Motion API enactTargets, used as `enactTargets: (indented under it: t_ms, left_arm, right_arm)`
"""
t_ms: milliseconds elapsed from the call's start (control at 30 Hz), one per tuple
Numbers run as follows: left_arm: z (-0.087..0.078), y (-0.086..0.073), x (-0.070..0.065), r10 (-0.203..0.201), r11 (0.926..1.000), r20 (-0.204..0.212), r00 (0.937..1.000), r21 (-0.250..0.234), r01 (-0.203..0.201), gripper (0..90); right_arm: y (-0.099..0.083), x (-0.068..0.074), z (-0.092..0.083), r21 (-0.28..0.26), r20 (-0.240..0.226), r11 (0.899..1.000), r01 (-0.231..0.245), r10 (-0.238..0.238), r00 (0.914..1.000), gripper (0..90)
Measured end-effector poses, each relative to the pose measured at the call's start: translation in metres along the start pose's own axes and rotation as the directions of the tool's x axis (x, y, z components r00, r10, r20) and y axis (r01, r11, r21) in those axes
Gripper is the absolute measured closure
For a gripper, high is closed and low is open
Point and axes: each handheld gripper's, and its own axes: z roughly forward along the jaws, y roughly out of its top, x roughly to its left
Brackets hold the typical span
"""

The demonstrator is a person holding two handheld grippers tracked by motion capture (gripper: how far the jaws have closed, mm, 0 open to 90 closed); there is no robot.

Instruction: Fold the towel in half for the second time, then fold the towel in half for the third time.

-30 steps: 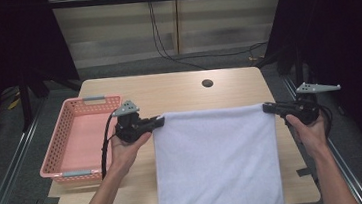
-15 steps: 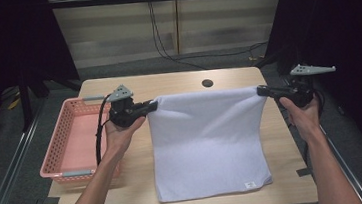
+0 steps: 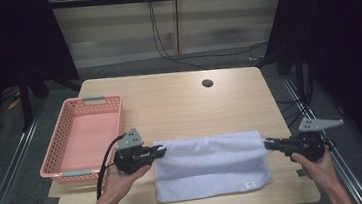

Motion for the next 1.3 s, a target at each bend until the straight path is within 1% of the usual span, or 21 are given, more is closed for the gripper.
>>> enactTargets:
  t_ms: [100, 133, 200, 233, 300, 400, 467, 533, 633, 667, 733, 767, 867, 933, 1000, 1067, 1133, 1167, 1200, 1233, 1300]
  left_arm:
    - [0.001, -0.022, -0.009, -0.024, 0.9989, 0.026, 0.9994, 0.042, 0.023, 78.5]
    - [0.0, -0.031, -0.014, -0.012, 0.998, 0.043, 0.999, 0.062, 0.01, 78.0]
    - [0.0, -0.041, -0.019, -0.008, 0.9946, 0.046, 0.9989, 0.104, 0.003, 75.8]
    - [-0.004, -0.047, -0.02, -0.02, 0.9954, 0.055, 0.9983, 0.095, 0.015, 73.0]
    - [-0.01, -0.054, -0.02, -0.039, 0.9955, 0.077, 0.9963, 0.089, 0.032, 69.0]
    - [-0.018, -0.057, -0.02, -0.052, 0.9972, 0.106, 0.993, 0.06, 0.046, 63.7]
    - [-0.019, -0.054, -0.017, -0.076, 0.997, 0.13, 0.9886, 0.026, 0.073, 57.5]
    - [-0.017, -0.05, -0.015, -0.053, 0.9982, 0.101, 0.9935, 0.034, 0.05, 57.8]
    - [-0.001, -0.046, -0.007, -0.075, 0.9962, 0.11, 0.9911, 0.053, 0.069, 61.9]
    - [0.005, -0.046, -0.005, -0.095, 0.9938, 0.105, 0.9899, 0.067, 0.088, 62.4]
    - [0.016, -0.046, -0.005, -0.098, 0.9914, 0.113, 0.9888, 0.098, 0.087, 61.2]
    - [0.021, -0.046, -0.004, -0.083, 0.9902, 0.108, 0.9906, 0.121, 0.07, 60.9]
    - [0.03, -0.046, 0.005, -0.112, 0.9859, 0.096, 0.989, 0.135, 0.099, 59.2]
    - [0.036, -0.045, 0.011, -0.105, 0.9841, 0.071, 0.9919, 0.151, 0.093, 59.2]
    - [0.043, -0.045, 0.016, -0.095, 0.9809, 0.065, 0.9934, 0.176, 0.082, 59.7]
    - [0.049, -0.046, 0.021, -0.098, 0.978, 0.073, 0.9924, 0.191, 0.083, 61.2]
    - [0.053, -0.047, 0.023, -0.116, 0.9786, 0.066, 0.991, 0.178, 0.103, 63.5]
    - [0.054, -0.047, 0.023, -0.107, 0.9791, 0.063, 0.9923, 0.18, 0.094, 63.5]
    - [0.054, -0.047, 0.021, -0.085, 0.98, 0.059, 0.9946, 0.185, 0.073, 63.6]
    - [0.055, -0.047, 0.021, -0.084, 0.9804, 0.055, 0.995, 0.183, 0.072, 63.6]
    - [0.055, -0.047, 0.021, -0.09, 0.9805, 0.055, 0.9944, 0.18, 0.079, 63.6]
  right_arm:
    - [-0.025, 0.012, 0.0, 0.051, -0.033, 0.999, -0.013, 0.015, 0.9993, 75.7]
    - [-0.033, 0.016, 0.001, 0.077, -0.046, 0.997, -0.014, 0.018, 0.9988, 74.9]
    - [-0.046, 0.025, -0.001, 0.128, -0.07, 0.992, -0.004, 0.013, 0.9975, 69.3]
    - [-0.051, 0.029, -0.002, 0.142, -0.076, 0.99, -0.009, 0.02, 0.9969, 68.3]
    - [-0.056, 0.035, -0.006, 0.133, -0.084, 0.991, -0.022, 0.034, 0.9959, 60.2]
    - [-0.057, 0.042, -0.009, 0.111, -0.064, 0.993, -0.032, 0.039, 0.9972, 60.0]
    - [-0.054, 0.046, -0.006, 0.096, -0.045, 0.995, -0.031, 0.035, 0.9984, 60.1]
    - [-0.05, 0.051, 0.001, 0.076, -0.017, 0.997, -0.019, 0.021, 0.9996, 61.2]
    - [-0.045, 0.058, 0.009, 0.039, 0.01, 0.999, 0.004, -0.004, 0.9999, 64.1]
    - [-0.045, 0.061, 0.014, 0.03, 0.009, 1.0, 0.0, 0.0, 1.0, 64.3]
    - [-0.045, 0.067, 0.021, 0.027, 0.011, 1.0, -0.007, 0.006, 0.9999, 64.3]
    - [-0.046, 0.073, 0.028, 0.037, 0.021, 0.999, 0.005, -0.006, 0.9998, 64.0]
    - [-0.046, 0.086, 0.044, 0.082, -0.007, 0.996, 0.036, -0.035, 0.9994, 61.6]
    - [-0.043, 0.096, 0.06, 0.109, -0.055, 0.993, 0.035, -0.029, 0.9981, 54.3]
    - [-0.04, 0.102, 0.072, 0.127, -0.083, 0.992, 0.016, -0.006, 0.9966, 50.6]
    - [-0.035, 0.108, 0.085, 0.132, -0.108, 0.991, 0.029, -0.015, 0.9941, 50.1]
    - [-0.031, 0.11, 0.098, 0.138, -0.153, 0.99, 0.004, 0.018, 0.988, 46.5]
    - [-0.029, 0.116, 0.103, 0.161, -0.128, 0.986, 0.052, -0.032, 0.9913, 46.8]
    - [-0.026, 0.123, 0.109, 0.179, -0.148, 0.979, 0.099, -0.073, 0.9864, 47.1]
    - [-0.025, 0.13, 0.117, 0.177, -0.18, 0.976, 0.124, -0.091, 0.9793, 47.0]
    - [-0.021, 0.143, 0.135, 0.194, -0.197, 0.968, 0.158, -0.119, 0.9733, 40.0]
